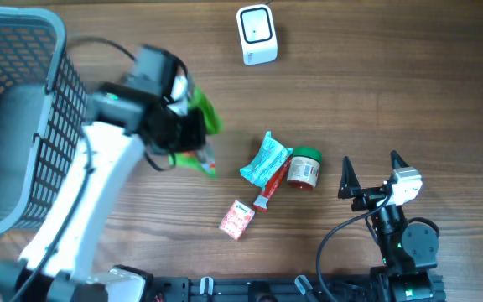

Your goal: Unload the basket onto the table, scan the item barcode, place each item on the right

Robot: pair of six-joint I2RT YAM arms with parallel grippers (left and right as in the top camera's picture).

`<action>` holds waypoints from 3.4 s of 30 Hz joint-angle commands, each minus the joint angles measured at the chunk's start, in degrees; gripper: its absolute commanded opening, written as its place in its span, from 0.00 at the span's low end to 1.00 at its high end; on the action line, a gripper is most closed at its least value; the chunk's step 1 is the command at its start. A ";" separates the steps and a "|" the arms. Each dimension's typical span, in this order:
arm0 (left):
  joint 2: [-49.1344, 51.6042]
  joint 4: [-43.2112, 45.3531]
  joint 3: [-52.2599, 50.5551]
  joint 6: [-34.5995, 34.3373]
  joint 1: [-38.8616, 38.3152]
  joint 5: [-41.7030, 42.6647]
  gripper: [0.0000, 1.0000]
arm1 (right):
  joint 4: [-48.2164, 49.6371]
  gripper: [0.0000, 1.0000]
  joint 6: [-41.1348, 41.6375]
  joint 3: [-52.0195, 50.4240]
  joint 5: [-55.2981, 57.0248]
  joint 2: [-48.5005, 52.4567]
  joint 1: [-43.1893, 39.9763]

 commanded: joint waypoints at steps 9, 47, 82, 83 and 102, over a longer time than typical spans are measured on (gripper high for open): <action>2.47 20.46 -19.65 -4.70 -0.46 -2.14 1.00 | 0.22 1.00 -0.37 -0.07 -0.28 -0.24 -0.28; 1.66 28.96 -13.81 -3.02 -0.72 -12.26 1.00 | 0.22 1.00 -0.35 -0.07 -0.28 -0.24 -0.28; 1.66 28.96 -13.81 -3.02 -0.72 -12.26 1.00 | -2.95 1.00 7.74 2.27 -1.46 -0.22 -0.28; 1.66 28.96 -13.81 -3.02 -0.72 -12.26 1.00 | -4.35 1.00 7.76 3.50 -1.05 -0.22 -0.28; 1.66 28.96 -13.81 -3.02 -0.72 -12.26 1.00 | -83.43 1.00 10.32 93.31 -12.26 68.87 -0.28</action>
